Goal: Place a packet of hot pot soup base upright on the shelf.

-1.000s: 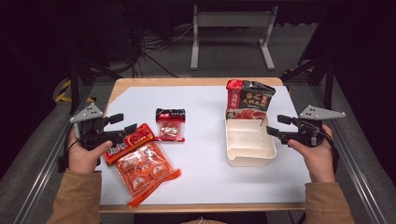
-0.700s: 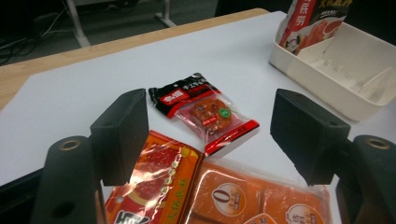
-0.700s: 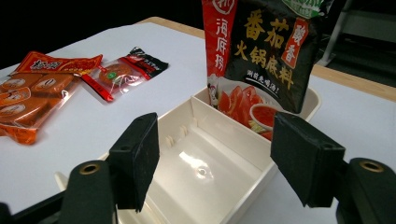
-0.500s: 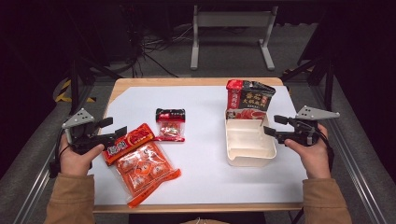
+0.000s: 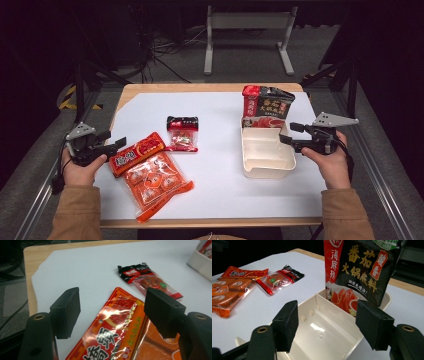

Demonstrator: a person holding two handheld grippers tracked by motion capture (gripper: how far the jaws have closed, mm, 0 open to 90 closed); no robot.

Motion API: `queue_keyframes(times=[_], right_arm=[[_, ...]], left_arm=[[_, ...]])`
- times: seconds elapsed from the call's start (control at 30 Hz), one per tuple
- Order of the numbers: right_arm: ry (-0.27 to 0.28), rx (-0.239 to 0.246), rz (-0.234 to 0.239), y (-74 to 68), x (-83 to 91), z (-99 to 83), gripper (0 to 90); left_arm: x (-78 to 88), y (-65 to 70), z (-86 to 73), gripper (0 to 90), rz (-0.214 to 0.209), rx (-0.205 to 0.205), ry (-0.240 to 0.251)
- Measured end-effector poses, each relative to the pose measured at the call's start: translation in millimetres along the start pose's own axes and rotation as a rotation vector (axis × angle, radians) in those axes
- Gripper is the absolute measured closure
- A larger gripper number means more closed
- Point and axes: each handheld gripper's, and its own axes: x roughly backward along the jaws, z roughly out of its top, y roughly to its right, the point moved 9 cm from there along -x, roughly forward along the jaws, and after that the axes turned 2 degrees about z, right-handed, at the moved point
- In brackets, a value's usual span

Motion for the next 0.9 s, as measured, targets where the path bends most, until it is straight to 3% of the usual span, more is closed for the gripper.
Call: queue_keyframes(times=[0.33, 0.53, 0.83, 0.9], right_arm=[[0.001, 0.006, 0.011, -2.5, 1.0, -0.1, 37.3], [-0.003, 0.01, 0.014, -4.0, -0.4, 0.2, 37.3], [-0.007, 0.01, 0.015, -4.2, -1.2, -0.4, 36.5], [-0.01, 0.01, 0.011, -3.8, -1.2, -0.8, 35.6]], left_arm=[[-9.9, -19.9, -29.0, 33.0, 0.022, 0.043, -0.094], [-14.3, -30.9, -43.8, 33.1, 0.024, 0.098, -0.125], [-20.1, -33.7, -60.4, 32.6, 0.012, 0.14, -0.216], [-21.2, -33.8, -61.9, 31.2, 0.005, 0.133, -0.223]])
